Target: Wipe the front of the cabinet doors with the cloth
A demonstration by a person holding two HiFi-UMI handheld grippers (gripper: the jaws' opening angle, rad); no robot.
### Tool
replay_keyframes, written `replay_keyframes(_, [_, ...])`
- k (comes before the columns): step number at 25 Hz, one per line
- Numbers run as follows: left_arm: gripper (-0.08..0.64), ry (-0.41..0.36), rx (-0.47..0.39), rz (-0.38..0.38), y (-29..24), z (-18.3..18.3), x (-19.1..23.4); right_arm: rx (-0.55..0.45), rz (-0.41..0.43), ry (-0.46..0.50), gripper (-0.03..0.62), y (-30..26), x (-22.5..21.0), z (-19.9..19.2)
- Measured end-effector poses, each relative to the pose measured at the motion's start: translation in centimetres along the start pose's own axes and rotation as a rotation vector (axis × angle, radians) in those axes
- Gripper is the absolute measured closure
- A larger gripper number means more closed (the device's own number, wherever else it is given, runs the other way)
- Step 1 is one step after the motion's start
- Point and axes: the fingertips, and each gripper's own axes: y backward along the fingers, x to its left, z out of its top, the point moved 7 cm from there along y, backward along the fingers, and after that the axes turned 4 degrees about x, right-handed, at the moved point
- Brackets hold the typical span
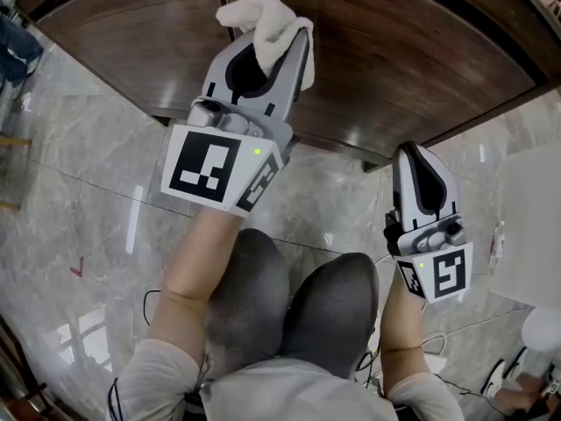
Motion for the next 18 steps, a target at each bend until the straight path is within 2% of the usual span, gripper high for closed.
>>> replay_keyframes(7, [0.497,0.012,0.005,-0.018,-1.1,-0.4,-1.6,0.002,-0.034,-0.001,0.546,1.7,-1.5,0.0])
replay_keyframes(18, [0.498,0.003,0.019,-0.117,-2.9,-0.9,-5.5,-0.002,-0.045,-0.010,0.546,2.6,-2.3,-0.6])
